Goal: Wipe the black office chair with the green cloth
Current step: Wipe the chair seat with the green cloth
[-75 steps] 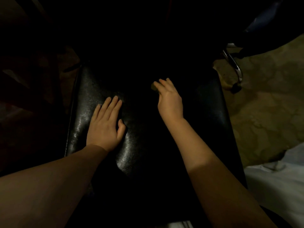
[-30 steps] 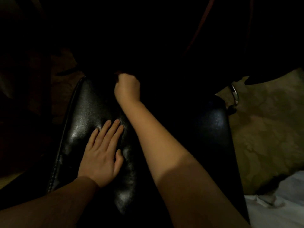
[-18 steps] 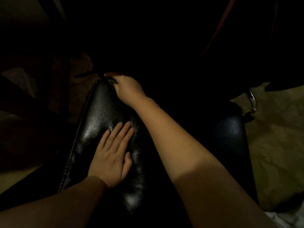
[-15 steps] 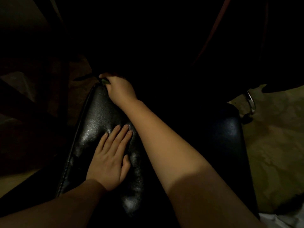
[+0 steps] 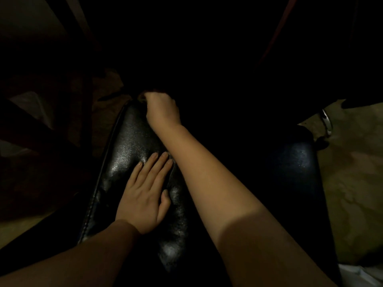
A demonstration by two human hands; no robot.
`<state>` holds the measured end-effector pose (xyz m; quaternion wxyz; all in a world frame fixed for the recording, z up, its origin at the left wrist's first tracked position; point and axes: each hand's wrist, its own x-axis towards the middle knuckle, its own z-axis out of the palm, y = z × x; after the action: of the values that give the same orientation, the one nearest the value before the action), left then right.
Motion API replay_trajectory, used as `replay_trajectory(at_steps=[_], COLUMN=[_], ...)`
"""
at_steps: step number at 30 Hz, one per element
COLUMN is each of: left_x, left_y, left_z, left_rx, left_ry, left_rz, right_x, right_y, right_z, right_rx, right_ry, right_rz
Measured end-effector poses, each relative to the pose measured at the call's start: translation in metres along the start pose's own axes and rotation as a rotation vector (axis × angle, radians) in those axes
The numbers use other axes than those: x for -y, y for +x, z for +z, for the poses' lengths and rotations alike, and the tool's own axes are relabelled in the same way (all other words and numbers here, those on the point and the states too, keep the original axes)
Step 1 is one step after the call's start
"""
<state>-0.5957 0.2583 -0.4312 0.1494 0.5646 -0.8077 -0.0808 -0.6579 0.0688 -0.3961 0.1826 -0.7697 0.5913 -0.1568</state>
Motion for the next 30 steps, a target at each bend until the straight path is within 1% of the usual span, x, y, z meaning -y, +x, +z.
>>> replay_trajectory(at_steps=[4, 7, 10, 17, 21, 23, 25, 28, 30], left_x=[-0.001, 0.000, 0.000, 0.000, -0.001, 0.000, 0.000, 0.000, 0.001], left_y=[0.000, 0.000, -0.001, -0.001, -0.001, -0.001, -0.001, -0.001, -0.001], left_z=[0.000, 0.001, 0.003, 0.003, 0.004, 0.004, 0.005, 0.006, 0.006], left_rx=[0.022, 0.015, 0.013, 0.002, -0.013, -0.020, -0.024, -0.019, -0.010], left_ry=[-0.009, -0.009, -0.001, -0.014, -0.020, -0.019, -0.022, -0.022, -0.027], left_rz=[-0.013, -0.015, -0.017, -0.025, -0.020, -0.017, -0.020, -0.018, -0.021], right_x=[-0.040, -0.072, -0.105, -0.200, -0.251, -0.263, -0.268, -0.271, -0.269], right_y=[-0.019, -0.034, -0.051, -0.091, -0.118, -0.123, -0.125, -0.130, -0.139], right_z=[-0.022, -0.044, -0.064, -0.110, -0.128, -0.129, -0.125, -0.121, -0.120], right_rx=[-0.065, -0.063, -0.065, -0.199, -0.287, -0.348, -0.363, -0.372, -0.397], right_ry=[-0.114, -0.166, -0.186, -0.186, -0.218, -0.226, -0.236, -0.151, -0.055], right_rz=[0.116, 0.181, 0.249, 0.445, 0.495, 0.514, 0.505, 0.492, 0.447])
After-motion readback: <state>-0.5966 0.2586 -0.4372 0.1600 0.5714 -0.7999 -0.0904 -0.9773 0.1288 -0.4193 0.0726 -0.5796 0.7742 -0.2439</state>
